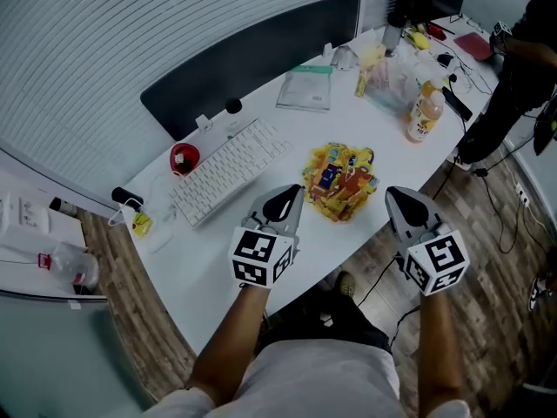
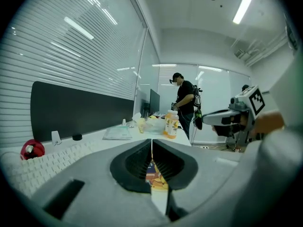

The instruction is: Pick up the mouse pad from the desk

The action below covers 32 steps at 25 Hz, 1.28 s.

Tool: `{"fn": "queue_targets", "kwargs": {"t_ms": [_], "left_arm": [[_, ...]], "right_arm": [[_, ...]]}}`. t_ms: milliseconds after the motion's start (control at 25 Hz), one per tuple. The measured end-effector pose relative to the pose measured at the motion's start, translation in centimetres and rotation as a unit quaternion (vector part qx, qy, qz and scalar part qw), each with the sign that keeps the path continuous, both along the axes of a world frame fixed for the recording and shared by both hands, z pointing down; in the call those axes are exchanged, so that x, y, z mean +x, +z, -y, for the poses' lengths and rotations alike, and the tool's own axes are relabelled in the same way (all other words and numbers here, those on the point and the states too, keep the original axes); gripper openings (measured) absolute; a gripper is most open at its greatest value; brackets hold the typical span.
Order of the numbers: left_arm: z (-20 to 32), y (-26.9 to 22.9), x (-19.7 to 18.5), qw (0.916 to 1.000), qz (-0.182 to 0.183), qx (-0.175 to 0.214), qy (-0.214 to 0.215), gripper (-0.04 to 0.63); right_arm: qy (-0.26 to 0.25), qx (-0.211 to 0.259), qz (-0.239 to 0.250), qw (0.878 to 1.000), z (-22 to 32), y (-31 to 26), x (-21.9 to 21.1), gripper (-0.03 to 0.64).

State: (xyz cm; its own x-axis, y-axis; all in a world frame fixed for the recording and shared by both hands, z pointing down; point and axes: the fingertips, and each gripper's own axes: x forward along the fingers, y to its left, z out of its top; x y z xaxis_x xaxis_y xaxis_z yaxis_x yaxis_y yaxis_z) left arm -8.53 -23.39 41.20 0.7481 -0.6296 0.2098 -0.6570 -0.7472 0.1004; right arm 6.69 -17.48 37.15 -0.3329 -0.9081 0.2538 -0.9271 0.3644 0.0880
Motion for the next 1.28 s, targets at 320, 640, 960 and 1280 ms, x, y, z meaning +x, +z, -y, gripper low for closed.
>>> {"fn": "queue_targets", "kwargs": {"t_ms": [320, 640, 960, 1280], "left_arm": [[2.2, 2.5, 1.0, 0.9985, 0.033, -0.037, -0.023, 0.018], [3.9, 5.6, 2.1, 0.9913, 0.065, -0.101, -0.054, 0.074], [4.3, 9.3, 3.6, 0.9782, 0.107, -0.161, -0.075, 0.253], [4.2, 12.0, 4.2, 0.9644, 0.141, -0.205, -0.088, 0.333]], "right_arm": [[-0.023, -0.034, -0.007, 0.999, 3.9, 3.0, 2.1, 0.012], [-0.07, -0.086, -0.032, 0.993, 7.5, 6.6, 3.8, 0.014], [-0.124, -0.143, -0.042, 0.981, 9.6, 10.5, 5.2, 0.116], [-0.156, -0.186, -0.065, 0.968, 11.2, 13.6, 5.5, 0.247]]}}
